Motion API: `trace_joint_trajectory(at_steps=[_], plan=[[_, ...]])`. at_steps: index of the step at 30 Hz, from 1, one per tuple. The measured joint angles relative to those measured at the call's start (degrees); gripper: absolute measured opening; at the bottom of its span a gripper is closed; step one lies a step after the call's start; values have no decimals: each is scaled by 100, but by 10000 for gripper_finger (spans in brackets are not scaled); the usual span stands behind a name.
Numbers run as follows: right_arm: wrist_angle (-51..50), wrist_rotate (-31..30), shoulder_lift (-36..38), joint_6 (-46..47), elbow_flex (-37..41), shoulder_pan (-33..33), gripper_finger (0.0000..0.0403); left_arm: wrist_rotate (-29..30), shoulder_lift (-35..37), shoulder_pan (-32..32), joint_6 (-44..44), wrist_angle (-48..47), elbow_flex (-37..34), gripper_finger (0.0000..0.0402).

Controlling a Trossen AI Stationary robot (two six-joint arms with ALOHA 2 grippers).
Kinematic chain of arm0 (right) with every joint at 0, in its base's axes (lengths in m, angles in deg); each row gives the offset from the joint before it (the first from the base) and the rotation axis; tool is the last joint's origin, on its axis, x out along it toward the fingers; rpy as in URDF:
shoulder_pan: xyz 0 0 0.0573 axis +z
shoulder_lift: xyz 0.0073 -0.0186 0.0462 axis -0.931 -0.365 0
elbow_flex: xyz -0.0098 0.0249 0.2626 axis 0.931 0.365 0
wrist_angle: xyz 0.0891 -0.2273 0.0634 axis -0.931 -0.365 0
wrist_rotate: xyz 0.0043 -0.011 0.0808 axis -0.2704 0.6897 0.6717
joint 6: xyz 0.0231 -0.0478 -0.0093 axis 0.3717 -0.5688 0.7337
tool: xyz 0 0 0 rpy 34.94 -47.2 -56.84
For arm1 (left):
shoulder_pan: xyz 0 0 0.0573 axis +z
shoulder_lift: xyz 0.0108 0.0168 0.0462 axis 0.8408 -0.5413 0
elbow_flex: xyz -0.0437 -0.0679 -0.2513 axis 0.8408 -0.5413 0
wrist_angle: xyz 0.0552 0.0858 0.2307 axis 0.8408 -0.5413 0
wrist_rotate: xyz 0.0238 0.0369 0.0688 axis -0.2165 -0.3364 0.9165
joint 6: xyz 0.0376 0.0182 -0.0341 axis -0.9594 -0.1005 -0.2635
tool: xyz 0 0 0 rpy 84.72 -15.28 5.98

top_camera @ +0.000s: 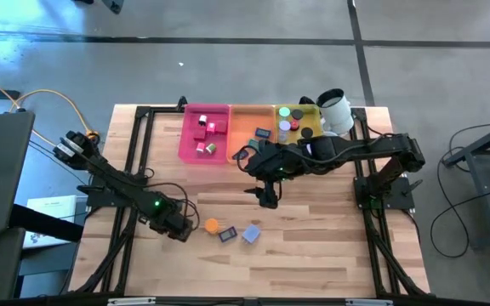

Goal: Pick & Place Office items
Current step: Put the pink charger adapter into the pink bin

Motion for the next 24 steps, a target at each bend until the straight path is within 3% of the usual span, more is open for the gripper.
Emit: trace_joint_trajectory(at_steps=[10,18,24], plan=[[-109,-35,0,-320,0,2,312,26,1212,834,-560,-550,0,147],[-967,-530,290,-397,7,-87,312,507,2381,2027,-1047,-477,41,147],[-1705,-948,599,-438,4,-68,312,857,2714,2954,-1757,-111,242,147]])
